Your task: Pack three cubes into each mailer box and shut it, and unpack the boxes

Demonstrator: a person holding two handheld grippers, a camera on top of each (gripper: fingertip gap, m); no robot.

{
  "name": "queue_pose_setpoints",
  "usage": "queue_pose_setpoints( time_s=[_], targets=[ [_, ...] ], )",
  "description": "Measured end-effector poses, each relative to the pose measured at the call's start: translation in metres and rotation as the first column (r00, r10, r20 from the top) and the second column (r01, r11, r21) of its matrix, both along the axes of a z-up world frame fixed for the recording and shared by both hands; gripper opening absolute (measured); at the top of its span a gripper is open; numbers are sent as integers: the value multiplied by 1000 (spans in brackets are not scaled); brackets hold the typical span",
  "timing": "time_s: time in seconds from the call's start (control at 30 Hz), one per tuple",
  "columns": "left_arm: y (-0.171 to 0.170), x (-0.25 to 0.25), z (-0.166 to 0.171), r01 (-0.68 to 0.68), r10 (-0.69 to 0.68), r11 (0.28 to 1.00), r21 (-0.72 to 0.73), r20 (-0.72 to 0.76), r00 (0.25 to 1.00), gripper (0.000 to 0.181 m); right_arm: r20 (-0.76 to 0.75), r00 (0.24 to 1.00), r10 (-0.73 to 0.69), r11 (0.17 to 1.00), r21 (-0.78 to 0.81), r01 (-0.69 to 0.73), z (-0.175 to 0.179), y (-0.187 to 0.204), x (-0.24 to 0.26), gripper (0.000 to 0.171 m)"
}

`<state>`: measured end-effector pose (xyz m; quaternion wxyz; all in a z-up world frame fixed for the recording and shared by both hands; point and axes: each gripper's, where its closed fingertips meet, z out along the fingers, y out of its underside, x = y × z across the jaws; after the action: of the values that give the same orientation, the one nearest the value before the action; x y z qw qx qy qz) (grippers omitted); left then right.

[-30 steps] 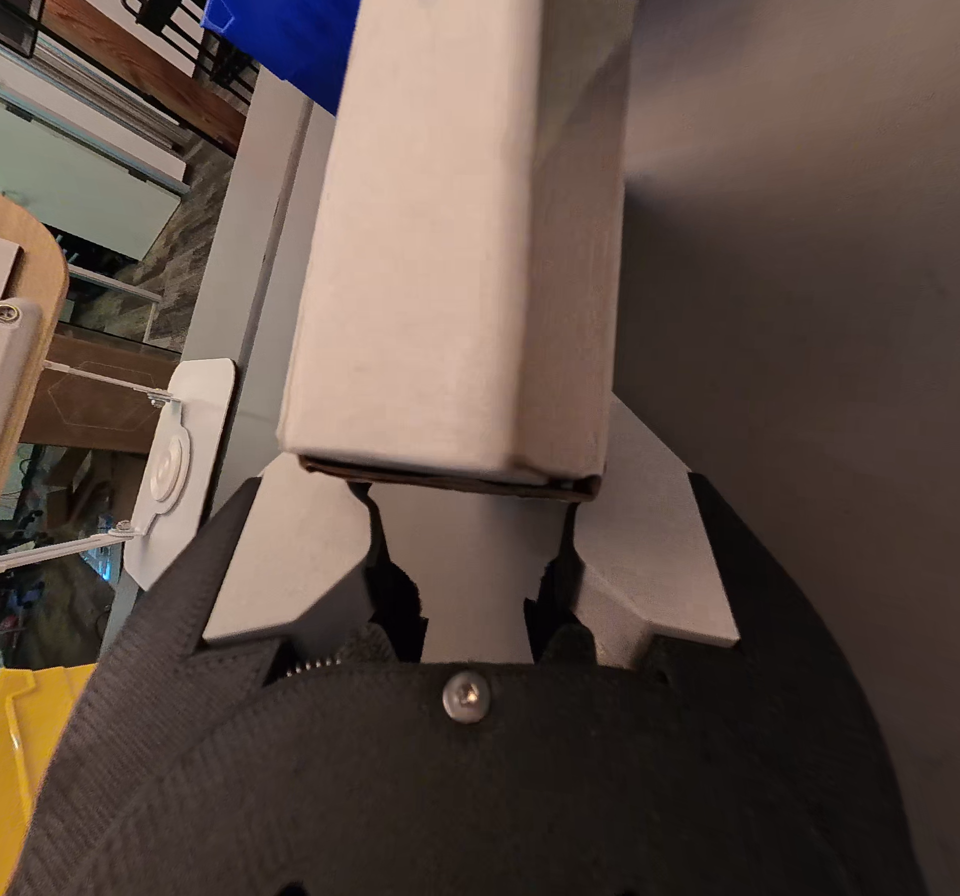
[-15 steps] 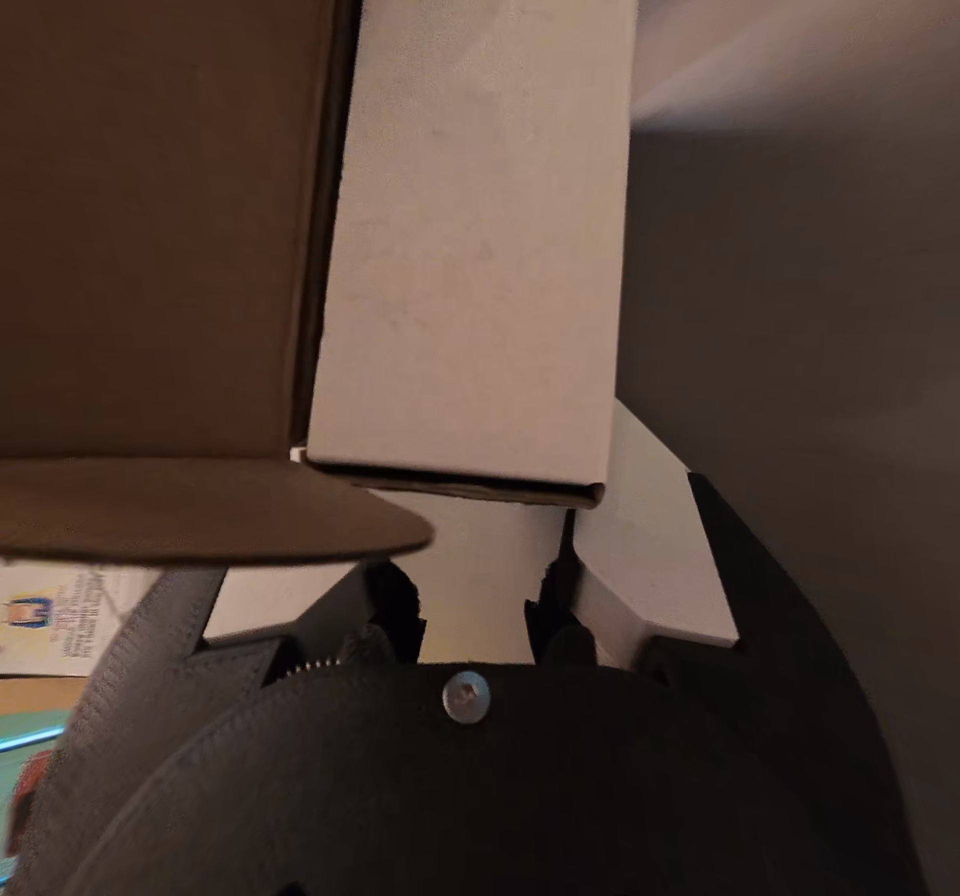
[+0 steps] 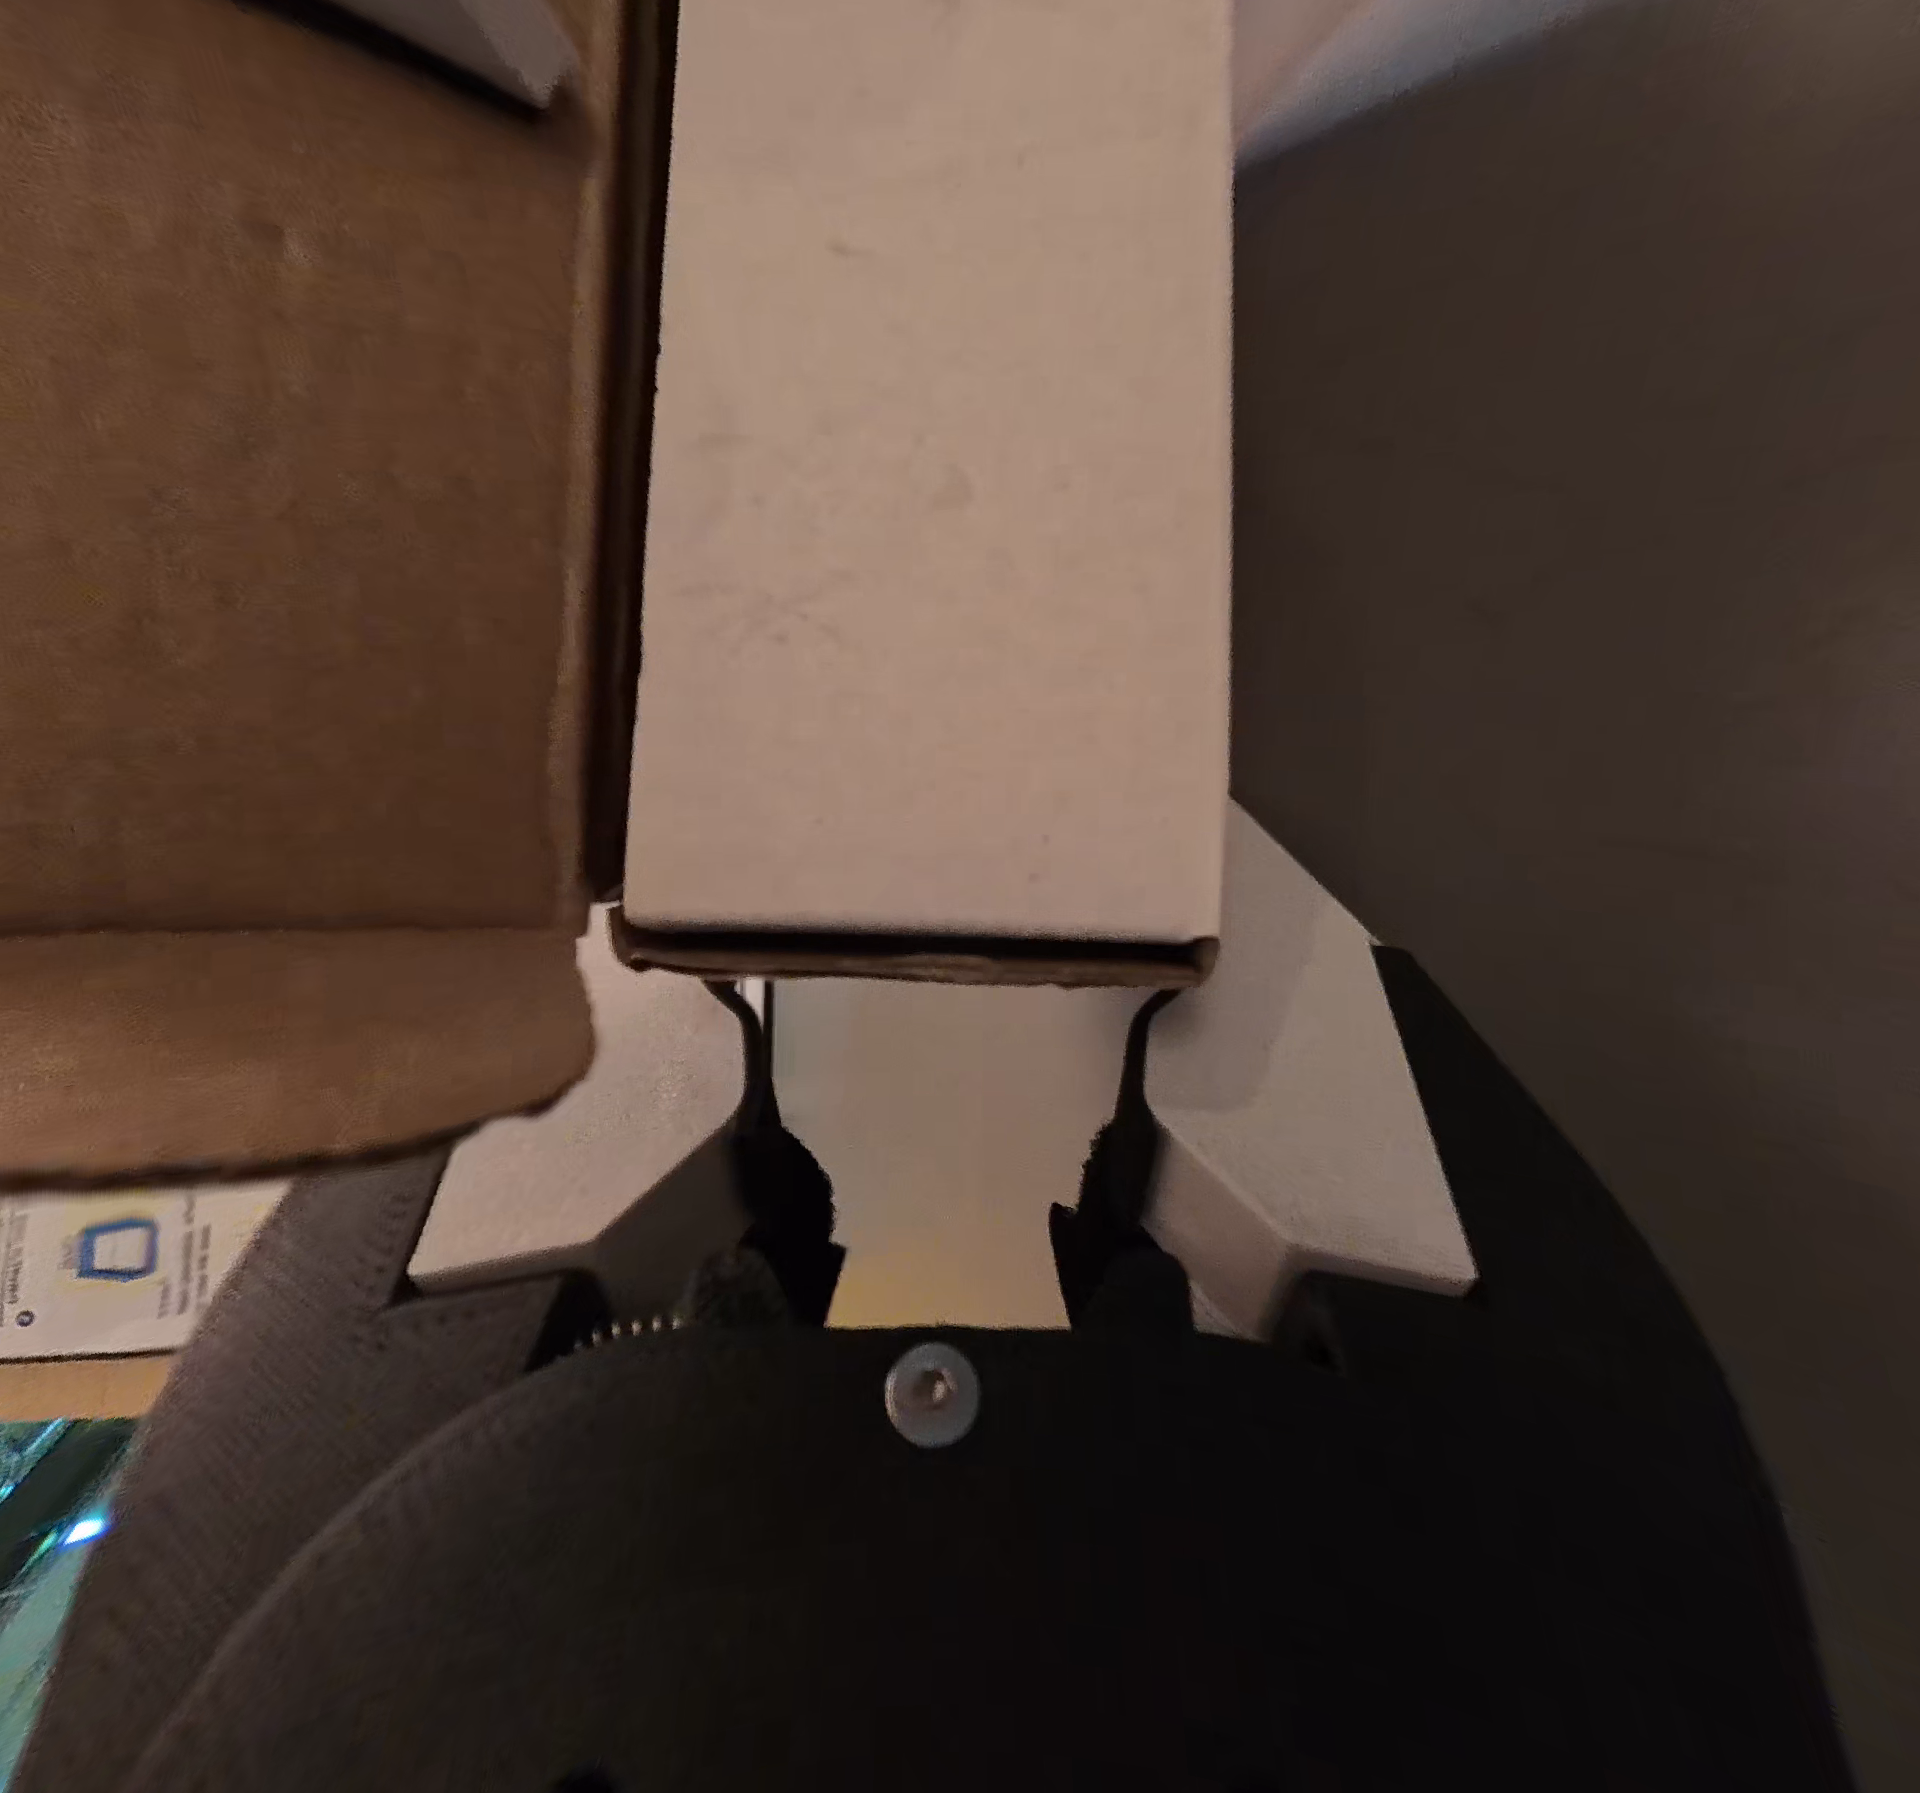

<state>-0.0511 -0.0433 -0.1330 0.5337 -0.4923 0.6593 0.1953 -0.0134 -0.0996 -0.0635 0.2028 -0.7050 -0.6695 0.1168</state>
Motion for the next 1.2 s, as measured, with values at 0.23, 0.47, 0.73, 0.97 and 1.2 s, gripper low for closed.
queue_pose_setpoints(
  time_s=[0.23, 0.47, 0.73, 0.97, 1.2],
  targets=[
    [-33, -15, 14, -57, 79, 984, -171, 126, 989, 106, 27, 999, -30, 999, -44, 31, -9, 4, -1, 1],
    [-93, -25, 61, -13, 17, 1000, -17, 207, 978, 97, 27, 1000, -13, 993, -119, 16, -15, 7, -13, 1],
    [-77, 24, 35, 9, 27, 974, 225, -156, 987, 89, 40, 999, 9, 987, -162, -3, -6, 9, -18, 1],
    [-46, 37, 21, -21, 100, 945, 327, -225, 969, 74, 30, 999, 17, 982, -189, -12, 0, 13, -16, 1],
    [-47, 44, 30, -58, 97, 956, 288, -125, 987, 53, 61, 996, 62, 980, -194, -50, -2, 12, -13, 1]
  ],
)
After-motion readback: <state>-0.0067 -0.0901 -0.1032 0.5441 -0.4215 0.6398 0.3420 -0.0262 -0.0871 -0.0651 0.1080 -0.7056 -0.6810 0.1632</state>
